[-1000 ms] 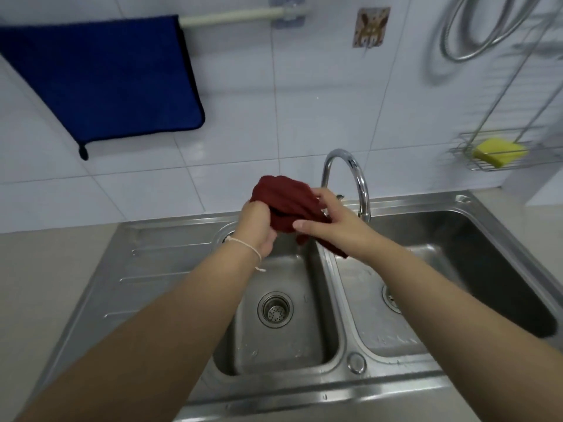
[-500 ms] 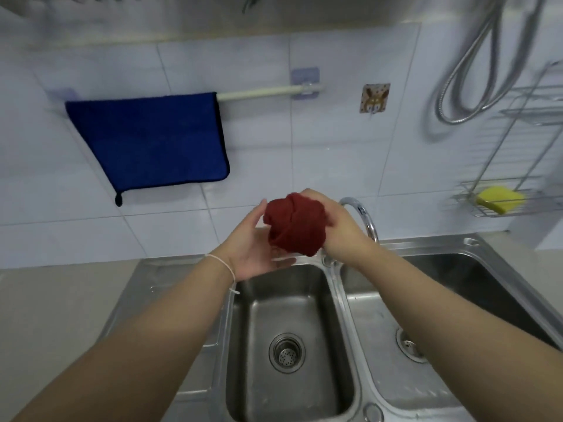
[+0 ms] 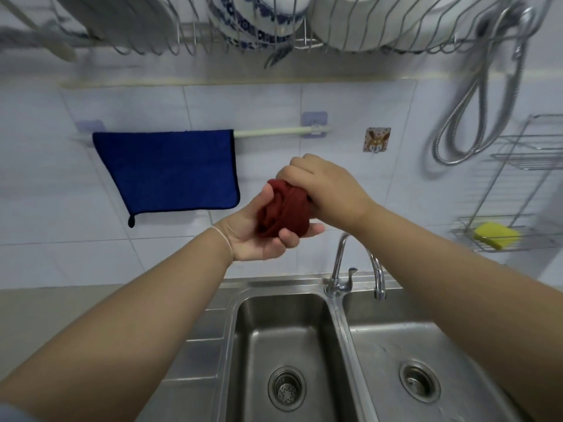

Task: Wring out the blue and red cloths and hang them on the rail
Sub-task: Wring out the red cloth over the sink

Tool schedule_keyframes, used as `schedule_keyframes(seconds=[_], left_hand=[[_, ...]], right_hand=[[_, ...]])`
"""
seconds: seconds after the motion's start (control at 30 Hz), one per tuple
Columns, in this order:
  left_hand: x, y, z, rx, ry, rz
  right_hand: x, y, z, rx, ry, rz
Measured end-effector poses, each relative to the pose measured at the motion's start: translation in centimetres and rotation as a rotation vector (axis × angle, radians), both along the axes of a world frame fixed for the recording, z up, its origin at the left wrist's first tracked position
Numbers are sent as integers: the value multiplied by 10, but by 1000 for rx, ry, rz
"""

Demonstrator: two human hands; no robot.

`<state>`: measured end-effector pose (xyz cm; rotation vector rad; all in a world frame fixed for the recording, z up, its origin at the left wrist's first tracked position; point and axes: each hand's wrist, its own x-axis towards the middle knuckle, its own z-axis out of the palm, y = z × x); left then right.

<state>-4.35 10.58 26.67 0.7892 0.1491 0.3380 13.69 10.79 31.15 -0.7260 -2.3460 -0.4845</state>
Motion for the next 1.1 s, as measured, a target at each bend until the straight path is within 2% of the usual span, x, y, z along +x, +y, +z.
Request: schedule_keyframes(seconds=[0.03,0.17,0.27,0.4,0.63,0.8,0.97,1.1], left_hand=[[1,-2,4,3,-10,-27],[4,-8,15,137,233,108],[3,-11,22,241,447,128],[13,-13,36,389,844,157],[24,-11,53,808,1328,382],[36,-4,23,1264,1616,673],[39,-5,-7,1479,1666,877],[36,-8,-25,1622,1685,937]], right_hand=[[0,3,1,10,19,-12],[1,4,-4,64,31,-9],[4,3,-8,156,-74,54],[8,7,-11,245,-256,9],[-1,7,-18,26,-230,-205],[-11,4,-22,-199,-310,-402],[-19,5,-36,-438,-292,-549],[-26,7,-45,-633,-248,-592]])
